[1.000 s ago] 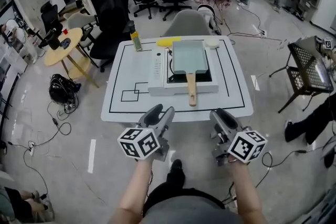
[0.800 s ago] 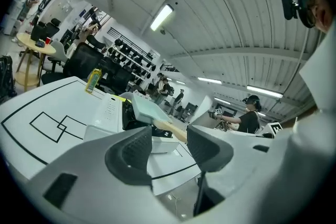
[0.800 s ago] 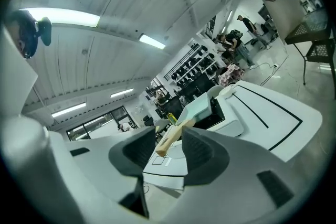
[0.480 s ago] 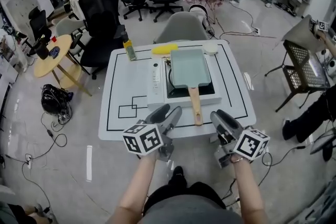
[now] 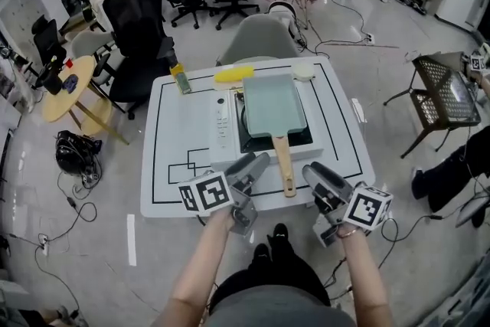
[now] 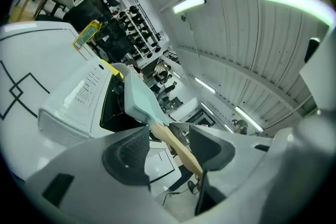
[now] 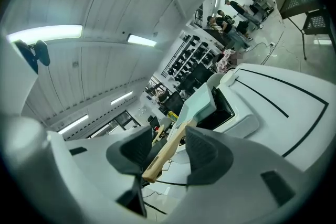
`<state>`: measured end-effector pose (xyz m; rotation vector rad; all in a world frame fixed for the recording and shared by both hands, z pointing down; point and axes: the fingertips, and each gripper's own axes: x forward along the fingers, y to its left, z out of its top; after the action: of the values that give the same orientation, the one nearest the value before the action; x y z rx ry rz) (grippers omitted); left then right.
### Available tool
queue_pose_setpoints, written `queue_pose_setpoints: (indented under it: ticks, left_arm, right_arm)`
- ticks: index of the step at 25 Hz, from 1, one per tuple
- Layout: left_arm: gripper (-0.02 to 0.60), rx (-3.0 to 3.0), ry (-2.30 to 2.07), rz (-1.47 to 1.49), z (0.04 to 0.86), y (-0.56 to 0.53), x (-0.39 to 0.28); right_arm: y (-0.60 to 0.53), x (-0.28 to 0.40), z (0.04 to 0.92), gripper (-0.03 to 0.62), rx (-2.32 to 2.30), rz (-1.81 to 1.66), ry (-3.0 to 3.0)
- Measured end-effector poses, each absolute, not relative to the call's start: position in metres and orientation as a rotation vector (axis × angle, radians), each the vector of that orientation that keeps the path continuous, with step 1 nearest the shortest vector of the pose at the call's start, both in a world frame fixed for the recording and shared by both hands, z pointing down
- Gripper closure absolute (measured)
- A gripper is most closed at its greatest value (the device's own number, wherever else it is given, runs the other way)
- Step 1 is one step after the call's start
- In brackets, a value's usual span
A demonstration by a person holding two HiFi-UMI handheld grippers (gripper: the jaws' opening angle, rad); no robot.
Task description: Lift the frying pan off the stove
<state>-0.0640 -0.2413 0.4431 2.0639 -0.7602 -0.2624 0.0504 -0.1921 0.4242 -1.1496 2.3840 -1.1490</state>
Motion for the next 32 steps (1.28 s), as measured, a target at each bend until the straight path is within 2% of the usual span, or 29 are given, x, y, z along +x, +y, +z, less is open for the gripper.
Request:
queue_pose_setpoints:
  ticks: [32]
  left_arm:
    - [0.347,1.559,-0.318,-0.325,0.479,-0.286,0.019]
  right_arm:
    - [-0.23,0.051,0.453,0.39,-0.937,-1.387,2.399]
